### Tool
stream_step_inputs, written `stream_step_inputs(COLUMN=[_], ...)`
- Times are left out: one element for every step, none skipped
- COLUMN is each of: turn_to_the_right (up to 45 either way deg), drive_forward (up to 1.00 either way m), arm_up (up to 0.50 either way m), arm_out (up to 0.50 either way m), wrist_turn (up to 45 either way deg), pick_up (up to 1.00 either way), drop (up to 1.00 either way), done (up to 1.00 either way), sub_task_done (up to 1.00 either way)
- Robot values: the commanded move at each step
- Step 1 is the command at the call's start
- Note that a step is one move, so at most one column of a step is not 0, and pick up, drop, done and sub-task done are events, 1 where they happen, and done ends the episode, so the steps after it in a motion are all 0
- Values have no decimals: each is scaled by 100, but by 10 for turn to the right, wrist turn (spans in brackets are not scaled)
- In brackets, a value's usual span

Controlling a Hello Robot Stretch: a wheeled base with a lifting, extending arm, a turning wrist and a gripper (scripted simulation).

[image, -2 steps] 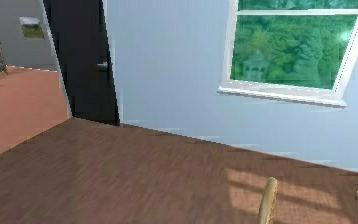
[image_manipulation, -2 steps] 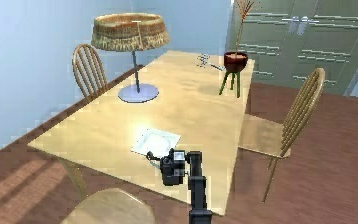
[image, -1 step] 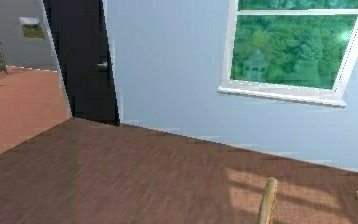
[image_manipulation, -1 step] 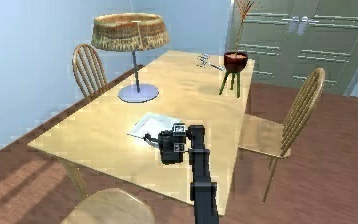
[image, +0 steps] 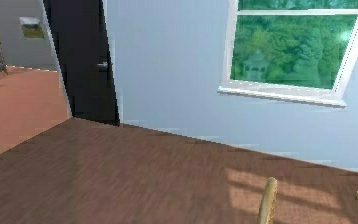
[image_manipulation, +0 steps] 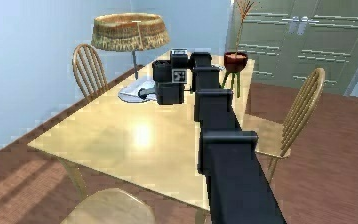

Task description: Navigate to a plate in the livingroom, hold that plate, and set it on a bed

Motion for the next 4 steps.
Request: stream_step_inputs(turn_to_the_right=[0, 0, 0, 0], drive_forward=[0, 0, 0, 0], arm_up=[0, 0, 0, 0], arm_out=[0, 0, 0, -30], wrist_turn=[-450, -450, -270, 0], pick_up=[0, 0, 0, 0], drop=[0, 0, 0, 0], done=[0, 0, 0, 0], sub_task_done=[0, 0, 0, 0])
